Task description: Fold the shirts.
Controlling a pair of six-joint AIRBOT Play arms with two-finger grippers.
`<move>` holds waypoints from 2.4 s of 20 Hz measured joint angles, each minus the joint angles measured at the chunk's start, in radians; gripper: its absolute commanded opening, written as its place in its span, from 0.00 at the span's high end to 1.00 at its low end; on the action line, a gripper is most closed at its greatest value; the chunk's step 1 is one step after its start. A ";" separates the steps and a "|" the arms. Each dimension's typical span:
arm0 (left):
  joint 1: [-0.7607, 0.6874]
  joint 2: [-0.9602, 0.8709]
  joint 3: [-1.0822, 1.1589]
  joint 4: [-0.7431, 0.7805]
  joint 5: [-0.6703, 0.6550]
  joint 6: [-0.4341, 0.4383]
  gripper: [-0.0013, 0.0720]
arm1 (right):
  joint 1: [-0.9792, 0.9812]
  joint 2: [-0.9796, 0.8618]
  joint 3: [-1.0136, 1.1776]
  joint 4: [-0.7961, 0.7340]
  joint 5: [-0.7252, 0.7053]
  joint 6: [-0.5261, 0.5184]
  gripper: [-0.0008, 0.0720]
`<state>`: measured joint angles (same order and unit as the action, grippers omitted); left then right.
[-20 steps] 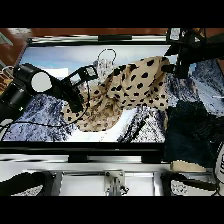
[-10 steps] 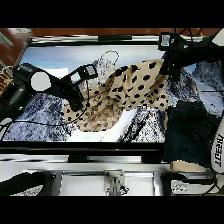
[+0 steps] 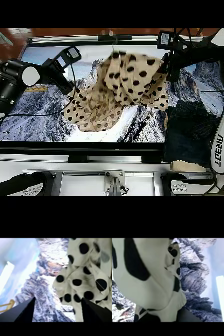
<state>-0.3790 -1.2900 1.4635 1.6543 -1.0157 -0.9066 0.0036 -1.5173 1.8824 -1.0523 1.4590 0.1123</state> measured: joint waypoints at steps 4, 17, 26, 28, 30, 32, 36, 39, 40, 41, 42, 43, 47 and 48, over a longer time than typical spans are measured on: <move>0.068 0.013 0.007 0.025 0.035 -0.059 0.05 | 0.002 0.013 0.000 -0.011 0.016 0.014 0.91; 0.315 -0.048 -0.185 -0.517 0.163 -0.383 0.07 | 0.031 0.135 0.000 -0.058 0.026 0.089 0.91; 0.166 -0.296 -0.140 -0.817 0.362 -0.363 0.07 | 0.175 0.171 0.000 -0.181 0.042 0.138 0.91; 0.151 -0.327 -0.133 -0.834 0.375 -0.336 0.07 | 0.187 0.178 0.000 -0.201 0.040 0.155 0.91; 0.140 -0.351 -0.128 -0.855 0.393 -0.318 0.08 | 0.193 0.188 0.000 -0.210 0.042 0.167 0.91; 0.127 -0.372 -0.126 -0.883 0.418 -0.308 0.08 | 0.196 0.201 0.000 -0.211 0.043 0.185 0.91; 0.094 -0.401 -0.124 -0.972 0.472 -0.298 0.44 | 0.198 0.217 0.000 -0.214 0.043 0.217 0.91; 0.081 -0.409 -0.124 -1.006 0.480 -0.294 0.92 | 0.199 0.220 0.000 -0.220 0.035 0.232 0.91; 0.080 -0.410 -0.124 -1.004 0.464 -0.278 0.92 | 0.199 0.220 0.000 -0.206 0.013 0.247 0.91; 0.080 -0.411 -0.124 -1.014 0.452 -0.283 0.92 | 0.202 0.221 0.000 -0.202 -0.001 0.250 0.91; 0.088 -0.411 -0.124 -1.018 0.450 -0.283 0.93 | 0.201 0.223 0.000 -0.211 0.024 0.247 0.91; 0.101 -0.410 -0.124 -1.019 0.457 -0.283 0.93 | 0.200 0.222 0.000 -0.232 0.017 0.255 0.91; 0.154 -0.375 -0.124 -1.024 0.431 -0.242 0.93 | 0.200 0.222 0.000 -0.269 0.019 0.269 0.91; 0.174 -0.360 -0.124 -1.023 0.434 -0.232 0.93 | 0.200 0.222 0.000 -0.284 0.020 0.272 0.91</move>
<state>-0.2054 -1.6501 1.3399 0.6312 -0.5816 -1.1385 0.2031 -1.2949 1.8824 -1.3361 1.4788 0.3840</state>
